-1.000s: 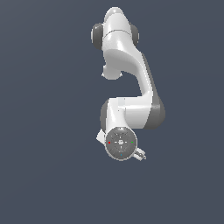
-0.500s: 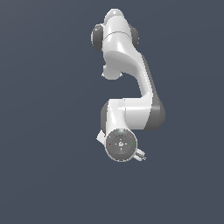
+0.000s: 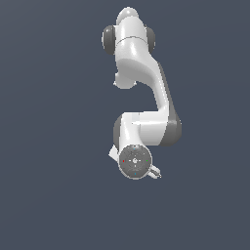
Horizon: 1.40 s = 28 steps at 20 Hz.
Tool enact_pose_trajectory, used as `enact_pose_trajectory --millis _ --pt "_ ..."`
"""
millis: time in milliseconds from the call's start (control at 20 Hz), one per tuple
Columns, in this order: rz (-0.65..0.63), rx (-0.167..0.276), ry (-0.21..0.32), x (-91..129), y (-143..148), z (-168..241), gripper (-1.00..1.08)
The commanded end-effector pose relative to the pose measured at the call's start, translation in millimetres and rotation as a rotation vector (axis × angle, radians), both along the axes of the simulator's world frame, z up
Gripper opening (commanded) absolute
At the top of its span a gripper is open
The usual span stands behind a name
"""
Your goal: Pick up the object and move it to a goal position.
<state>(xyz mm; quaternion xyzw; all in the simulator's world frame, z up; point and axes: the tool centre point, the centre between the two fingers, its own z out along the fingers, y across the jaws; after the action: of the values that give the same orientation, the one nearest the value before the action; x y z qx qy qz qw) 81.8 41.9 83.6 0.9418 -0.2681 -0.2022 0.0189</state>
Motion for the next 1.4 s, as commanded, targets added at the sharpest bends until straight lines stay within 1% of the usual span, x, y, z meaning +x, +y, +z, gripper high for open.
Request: enact_pose_trajectory --millis 0,250,300,800,950,1150,1350 --pt "-0.001 0.000 0.001 -3 0 -6 0.28" --pt "-0.001 0.000 0.001 -5 1 -11 0.28" --pt "-0.001 0.000 0.001 -5 1 -11 -1.00" --pt "-0.001 0.000 0.001 -5 1 -11 -1.00" --pt "0.001 0.001 -0.011 -2 2 -7 -1.00" --pt "0.011 0.005 -0.060 9 5 10 -1.00" --pt "0.027 0.012 -0.139 25 11 38 -1.00"
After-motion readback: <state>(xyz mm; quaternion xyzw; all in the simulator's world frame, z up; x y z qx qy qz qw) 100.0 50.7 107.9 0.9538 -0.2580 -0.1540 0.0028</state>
